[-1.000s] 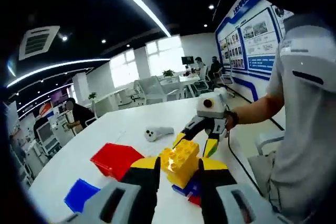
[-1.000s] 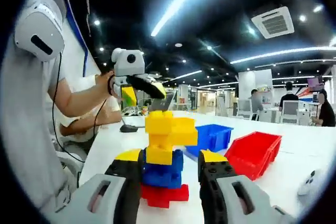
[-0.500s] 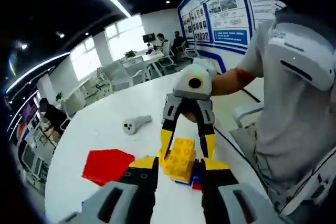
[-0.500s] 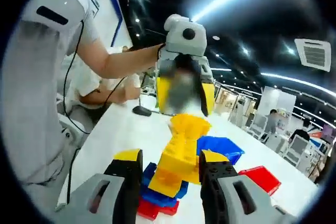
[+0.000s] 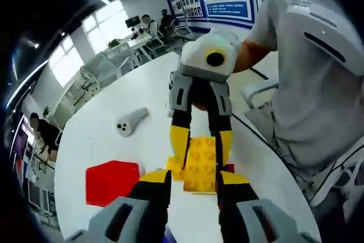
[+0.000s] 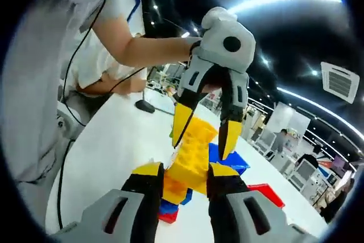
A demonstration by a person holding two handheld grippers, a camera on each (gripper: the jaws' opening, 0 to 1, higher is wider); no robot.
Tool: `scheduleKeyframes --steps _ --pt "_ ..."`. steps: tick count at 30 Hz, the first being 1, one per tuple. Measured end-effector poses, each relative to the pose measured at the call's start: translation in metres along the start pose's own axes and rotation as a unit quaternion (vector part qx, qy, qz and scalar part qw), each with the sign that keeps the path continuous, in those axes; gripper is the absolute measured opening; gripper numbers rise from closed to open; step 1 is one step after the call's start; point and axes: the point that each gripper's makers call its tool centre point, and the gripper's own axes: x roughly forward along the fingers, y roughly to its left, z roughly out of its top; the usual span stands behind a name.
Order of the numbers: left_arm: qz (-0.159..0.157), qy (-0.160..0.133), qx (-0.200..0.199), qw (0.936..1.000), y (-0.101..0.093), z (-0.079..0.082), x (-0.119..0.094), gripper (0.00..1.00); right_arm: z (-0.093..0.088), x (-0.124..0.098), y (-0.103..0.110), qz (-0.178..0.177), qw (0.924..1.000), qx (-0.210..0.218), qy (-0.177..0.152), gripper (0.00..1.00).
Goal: Take apart the toy blocks one by one and place each separated block into its matching bin, sorting the blocks by their type until all the connected pieces are disassembled and separated into the correct bins
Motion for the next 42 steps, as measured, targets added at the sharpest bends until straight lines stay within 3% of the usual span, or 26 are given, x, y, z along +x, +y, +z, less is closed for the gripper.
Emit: scheduleKeyframes --steps 6,17,26,28,29,30,32,40,42 --pt "0.001 0.033 0.002 0.9994 -0.007 -0.012 0.007 0.28 0.0 0.001 -0.002 -0.006 0.9999 0.003 0.011 0.31" --pt "0.034 0.012 0.002 0.9994 -0.008 -0.012 0.004 0.26 0.0 0.0 -0.001 0.009 0.9993 0.004 0.036 0.31" --pt "0.095 0.025 0.034 0.9946 -0.014 -0.011 -0.001 0.25 0.004 0.0 0.002 0.009 0.999 0.019 0.039 0.29" --pt "0.127 0.023 0.047 0.9905 -0.009 -0.008 -0.005 0.24 0.0 0.0 -0.003 -0.004 0.9983 0.025 0.052 0.27" --pt "0.123 0.026 0.054 0.9905 -0.013 -0.007 -0.006 0.24 -0.002 0.002 -0.006 -0.009 0.9985 0.004 0.054 0.27" --pt "0.141 0.036 0.059 0.9877 -0.01 -0.008 -0.008 0.24 -0.002 0.002 -0.002 -0.005 0.9985 0.014 0.052 0.27" --pt "0.14 0.035 0.065 0.9874 -0.012 -0.009 -0.006 0.25 -0.002 0.003 0.0 0.001 0.9985 0.009 0.054 0.27" --pt "0.142 -0.002 0.048 0.9887 -0.019 -0.012 -0.009 0.25 0.001 0.003 0.007 0.013 0.9987 0.015 0.047 0.29" --pt "0.139 -0.036 0.023 0.9894 -0.021 -0.012 -0.009 0.25 0.002 0.003 0.007 0.012 0.9988 0.022 0.043 0.29"
